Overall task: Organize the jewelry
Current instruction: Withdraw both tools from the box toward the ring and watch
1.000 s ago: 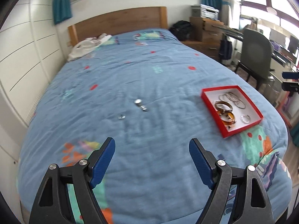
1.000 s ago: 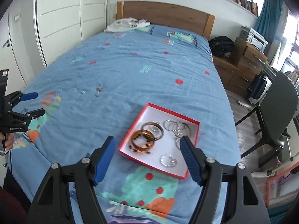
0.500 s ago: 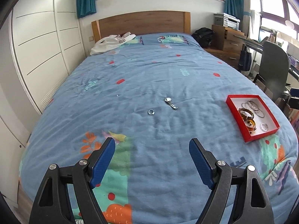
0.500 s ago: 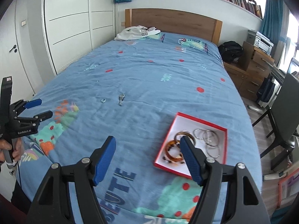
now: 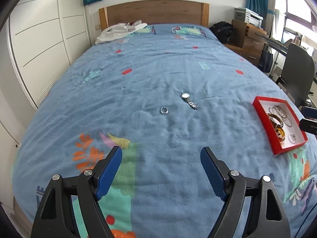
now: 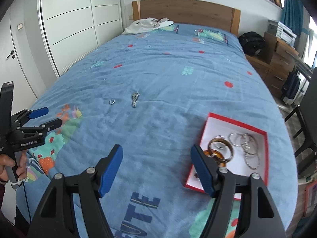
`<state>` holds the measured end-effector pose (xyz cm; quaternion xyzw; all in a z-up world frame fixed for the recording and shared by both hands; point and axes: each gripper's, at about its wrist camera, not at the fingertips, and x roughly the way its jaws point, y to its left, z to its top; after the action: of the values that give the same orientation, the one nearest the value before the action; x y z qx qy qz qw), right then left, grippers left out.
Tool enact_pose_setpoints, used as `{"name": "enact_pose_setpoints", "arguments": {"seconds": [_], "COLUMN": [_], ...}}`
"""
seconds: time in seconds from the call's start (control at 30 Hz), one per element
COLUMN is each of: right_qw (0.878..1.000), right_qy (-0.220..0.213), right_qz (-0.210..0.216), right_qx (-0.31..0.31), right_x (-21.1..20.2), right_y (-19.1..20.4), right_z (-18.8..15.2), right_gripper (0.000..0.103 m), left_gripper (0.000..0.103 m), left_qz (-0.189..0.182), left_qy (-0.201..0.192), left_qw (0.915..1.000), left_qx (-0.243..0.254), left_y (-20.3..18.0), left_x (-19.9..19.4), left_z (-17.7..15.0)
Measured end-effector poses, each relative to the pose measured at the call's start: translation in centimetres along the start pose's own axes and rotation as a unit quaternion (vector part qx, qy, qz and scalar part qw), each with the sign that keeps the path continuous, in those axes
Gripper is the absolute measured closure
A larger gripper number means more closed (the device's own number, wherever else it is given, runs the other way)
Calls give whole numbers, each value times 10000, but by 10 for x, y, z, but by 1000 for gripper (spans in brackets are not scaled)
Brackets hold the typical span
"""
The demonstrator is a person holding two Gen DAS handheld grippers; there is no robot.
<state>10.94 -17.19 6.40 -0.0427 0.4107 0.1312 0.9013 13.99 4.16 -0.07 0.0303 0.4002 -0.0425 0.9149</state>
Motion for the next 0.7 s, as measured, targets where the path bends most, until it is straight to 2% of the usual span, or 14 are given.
{"name": "enact_pose_setpoints", "arguments": {"seconds": [0.4, 0.7], "right_qw": [9989, 9972], "right_qy": [359, 392], "right_qz": [309, 638], "right_qx": [20, -4], "right_x": [91, 159], "right_y": [3, 4], "right_z": [9, 39], "right_gripper": [34, 34], "left_gripper": [23, 29], "left_qz": [-17, -186], "left_qy": [380, 507], "left_qw": [9992, 9977], "left_qx": [-119, -416], "left_y": [4, 15], "left_x": [74, 134], "left_z": [14, 31]}}
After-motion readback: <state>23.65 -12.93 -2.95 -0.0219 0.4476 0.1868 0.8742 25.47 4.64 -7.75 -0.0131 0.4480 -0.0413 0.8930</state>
